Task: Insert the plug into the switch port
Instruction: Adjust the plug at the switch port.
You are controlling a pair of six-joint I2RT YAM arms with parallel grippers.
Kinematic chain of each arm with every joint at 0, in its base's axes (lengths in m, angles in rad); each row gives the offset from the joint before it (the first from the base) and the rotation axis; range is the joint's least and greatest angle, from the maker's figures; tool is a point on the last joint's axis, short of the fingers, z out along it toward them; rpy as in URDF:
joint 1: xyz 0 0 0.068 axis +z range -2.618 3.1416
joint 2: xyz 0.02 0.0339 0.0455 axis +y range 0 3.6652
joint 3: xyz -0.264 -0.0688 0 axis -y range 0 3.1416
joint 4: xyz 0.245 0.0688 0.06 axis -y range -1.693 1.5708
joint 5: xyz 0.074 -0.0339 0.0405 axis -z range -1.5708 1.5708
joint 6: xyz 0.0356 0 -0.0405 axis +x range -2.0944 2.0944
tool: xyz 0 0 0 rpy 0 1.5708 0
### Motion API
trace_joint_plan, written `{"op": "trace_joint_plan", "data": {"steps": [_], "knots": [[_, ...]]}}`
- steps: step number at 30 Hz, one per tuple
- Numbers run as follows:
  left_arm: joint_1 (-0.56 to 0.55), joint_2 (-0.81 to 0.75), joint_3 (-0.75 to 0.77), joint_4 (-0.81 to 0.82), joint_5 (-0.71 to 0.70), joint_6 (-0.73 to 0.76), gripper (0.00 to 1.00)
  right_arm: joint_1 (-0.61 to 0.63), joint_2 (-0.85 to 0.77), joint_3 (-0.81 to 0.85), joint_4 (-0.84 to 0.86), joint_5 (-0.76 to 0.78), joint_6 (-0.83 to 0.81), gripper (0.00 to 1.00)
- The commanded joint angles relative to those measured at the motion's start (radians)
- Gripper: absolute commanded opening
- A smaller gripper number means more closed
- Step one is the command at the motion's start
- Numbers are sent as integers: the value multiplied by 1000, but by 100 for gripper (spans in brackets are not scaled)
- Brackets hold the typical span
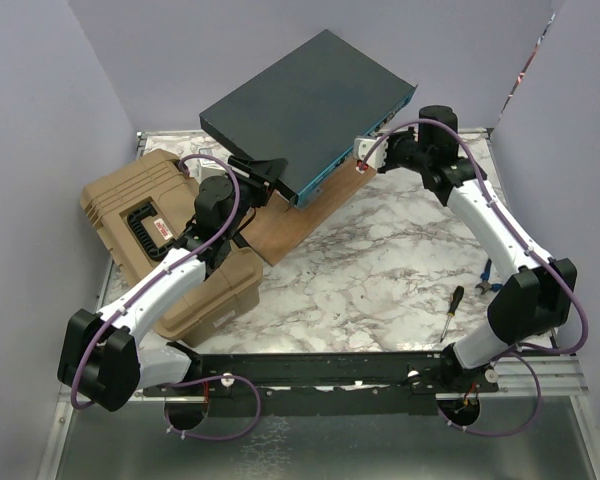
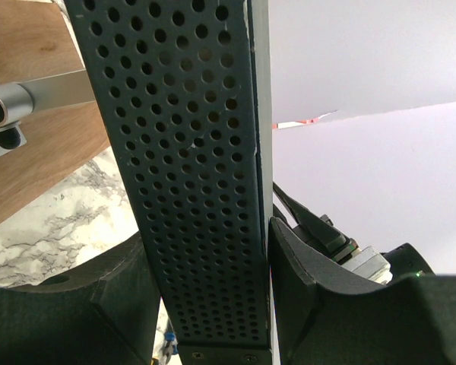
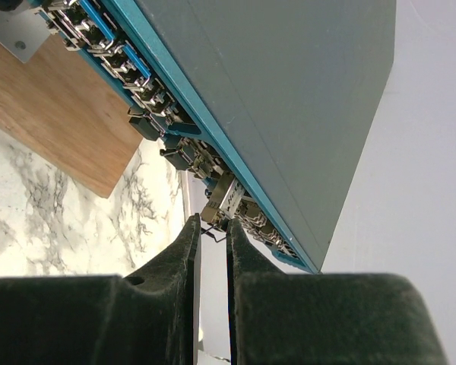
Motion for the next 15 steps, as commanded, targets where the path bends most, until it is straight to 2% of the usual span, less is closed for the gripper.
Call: {"op": "trace_joint_plan", "data": {"steps": [1,10,15], "knots": [[-13,-73,23,-33,13,68,0,-3,19,59,-133,-29,-29,14],[-13,-74,21,-33,17,67,0,-9,15,90,-156,23,-55,21],[-13,-78,18,-31,17,64,0,-17,6,86,-148,54,-45,21]]}}
